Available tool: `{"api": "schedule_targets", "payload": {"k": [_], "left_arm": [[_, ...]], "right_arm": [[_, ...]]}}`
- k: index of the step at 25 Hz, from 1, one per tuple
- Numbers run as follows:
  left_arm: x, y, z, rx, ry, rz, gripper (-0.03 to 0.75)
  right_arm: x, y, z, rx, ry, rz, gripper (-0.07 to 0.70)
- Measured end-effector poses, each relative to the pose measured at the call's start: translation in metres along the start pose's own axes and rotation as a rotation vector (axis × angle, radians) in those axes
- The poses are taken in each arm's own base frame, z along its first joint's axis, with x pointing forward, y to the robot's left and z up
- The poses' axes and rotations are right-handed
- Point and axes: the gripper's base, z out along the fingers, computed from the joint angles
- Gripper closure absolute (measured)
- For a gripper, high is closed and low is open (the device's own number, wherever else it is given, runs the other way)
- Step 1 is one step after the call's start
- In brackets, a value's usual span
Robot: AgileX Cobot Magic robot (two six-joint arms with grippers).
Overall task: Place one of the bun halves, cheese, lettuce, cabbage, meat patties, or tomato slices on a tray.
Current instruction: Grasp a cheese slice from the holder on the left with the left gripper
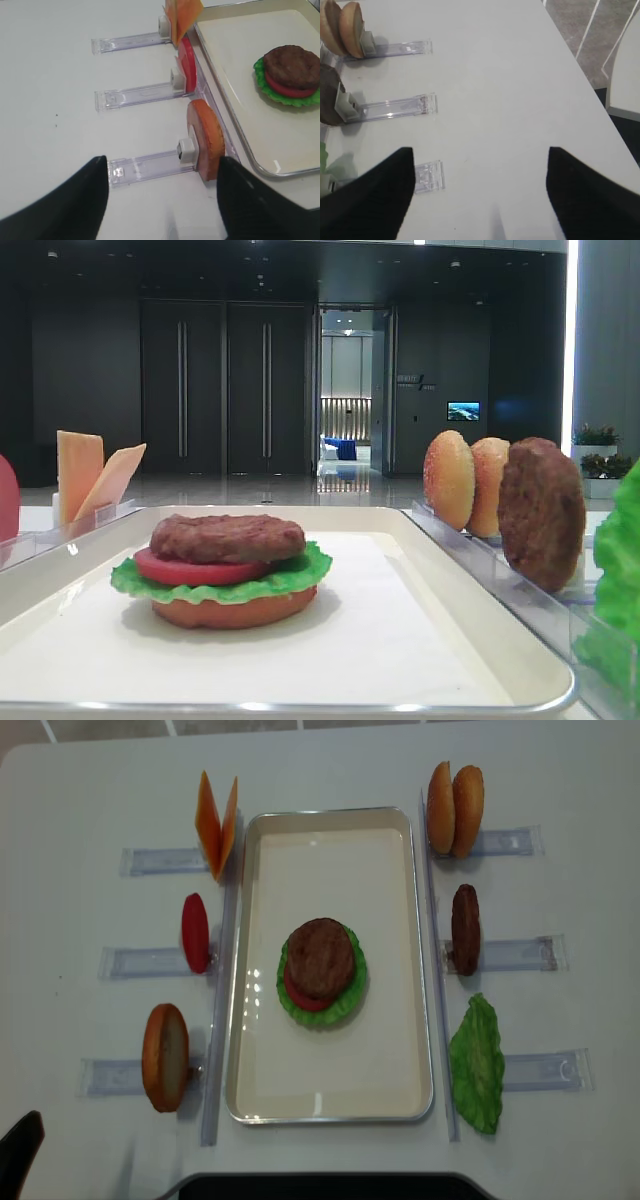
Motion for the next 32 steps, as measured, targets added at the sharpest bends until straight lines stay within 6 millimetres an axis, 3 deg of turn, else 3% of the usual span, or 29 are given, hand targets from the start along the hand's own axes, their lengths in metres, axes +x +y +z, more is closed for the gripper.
{"api": "schedule_targets", "payload": {"k": [32], "left_arm": [[0.0, 0.0, 0.0, 0.0, 0.0, 0.0, 0.199]], "right_arm": [[-0.0002, 0.0, 0.0, 0.0, -0.002, -0.001, 0.113]]}}
